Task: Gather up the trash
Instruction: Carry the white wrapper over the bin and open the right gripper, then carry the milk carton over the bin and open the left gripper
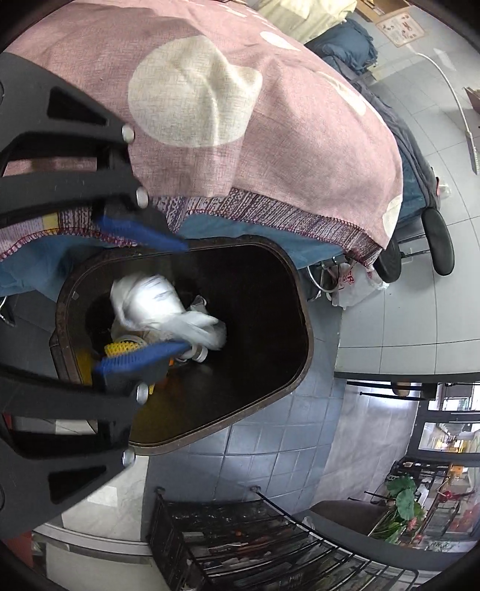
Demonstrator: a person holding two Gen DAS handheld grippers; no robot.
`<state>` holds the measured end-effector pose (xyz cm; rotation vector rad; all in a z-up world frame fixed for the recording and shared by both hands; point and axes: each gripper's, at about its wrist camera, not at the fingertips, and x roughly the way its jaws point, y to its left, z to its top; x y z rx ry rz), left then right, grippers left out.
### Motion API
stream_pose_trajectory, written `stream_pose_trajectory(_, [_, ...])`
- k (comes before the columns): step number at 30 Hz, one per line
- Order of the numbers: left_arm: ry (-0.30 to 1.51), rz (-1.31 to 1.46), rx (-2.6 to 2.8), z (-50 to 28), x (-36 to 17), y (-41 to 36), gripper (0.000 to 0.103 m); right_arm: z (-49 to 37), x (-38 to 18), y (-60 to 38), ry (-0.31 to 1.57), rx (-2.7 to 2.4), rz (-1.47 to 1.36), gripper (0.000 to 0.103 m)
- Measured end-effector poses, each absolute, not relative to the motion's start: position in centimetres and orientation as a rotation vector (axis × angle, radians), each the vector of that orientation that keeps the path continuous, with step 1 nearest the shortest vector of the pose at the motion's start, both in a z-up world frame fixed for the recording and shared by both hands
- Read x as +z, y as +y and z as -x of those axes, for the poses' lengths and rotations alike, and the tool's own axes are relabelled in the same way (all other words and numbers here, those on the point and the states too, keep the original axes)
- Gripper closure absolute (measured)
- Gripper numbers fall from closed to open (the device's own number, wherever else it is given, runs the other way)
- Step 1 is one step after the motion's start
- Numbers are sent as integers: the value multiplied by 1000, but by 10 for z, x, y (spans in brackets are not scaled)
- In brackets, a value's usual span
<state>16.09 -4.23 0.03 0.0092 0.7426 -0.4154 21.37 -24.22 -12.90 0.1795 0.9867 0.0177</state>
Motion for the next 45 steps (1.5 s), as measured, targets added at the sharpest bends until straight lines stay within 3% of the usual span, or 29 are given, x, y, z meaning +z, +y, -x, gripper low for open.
stream_pose_trajectory(21, [741, -39, -479, -163, -1, -84, 45, -168, -113, -277, 935, -60, -264, 30])
stream_pose_trajectory(45, [1002, -107, -551, -191, -56, -185, 45, -124, -121, -332, 913, -190, -359, 25])
